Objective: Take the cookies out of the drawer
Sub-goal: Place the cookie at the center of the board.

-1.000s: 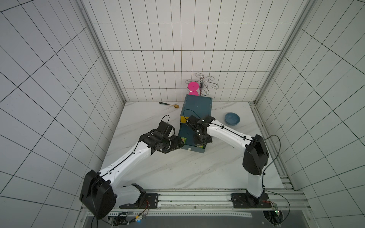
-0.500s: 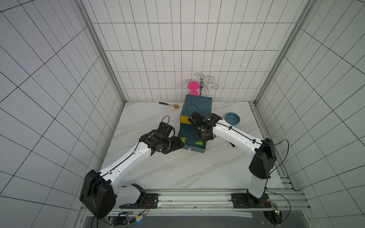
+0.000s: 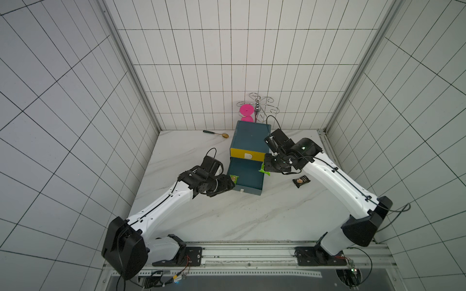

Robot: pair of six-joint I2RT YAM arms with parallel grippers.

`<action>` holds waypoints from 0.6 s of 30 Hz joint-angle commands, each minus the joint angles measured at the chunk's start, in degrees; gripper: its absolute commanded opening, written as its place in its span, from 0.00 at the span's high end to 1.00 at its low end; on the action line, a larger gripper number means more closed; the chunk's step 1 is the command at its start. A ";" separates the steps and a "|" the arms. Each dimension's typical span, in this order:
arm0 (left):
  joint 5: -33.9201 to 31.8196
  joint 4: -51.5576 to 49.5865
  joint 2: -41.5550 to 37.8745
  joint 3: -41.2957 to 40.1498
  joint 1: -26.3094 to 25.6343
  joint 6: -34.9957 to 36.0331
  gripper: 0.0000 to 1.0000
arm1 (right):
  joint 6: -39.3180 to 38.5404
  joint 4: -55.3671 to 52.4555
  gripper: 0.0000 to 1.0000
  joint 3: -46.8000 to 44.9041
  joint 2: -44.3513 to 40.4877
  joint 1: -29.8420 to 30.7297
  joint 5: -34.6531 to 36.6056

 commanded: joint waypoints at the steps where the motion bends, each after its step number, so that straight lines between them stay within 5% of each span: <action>1: -0.28 -0.78 -1.56 1.60 -0.16 1.13 0.26 | -3.11 -2.28 1.00 -5.63 -3.59 -7.70 -2.65; 9: -1.59 -5.66 -4.58 5.71 0.02 1.91 0.24 | -8.42 8.54 1.00 -17.94 0.40 -22.13 -10.20; 18: -3.35 -11.44 -7.25 11.81 -0.06 3.07 0.23 | -12.13 17.13 1.00 -17.27 13.99 -27.18 -13.57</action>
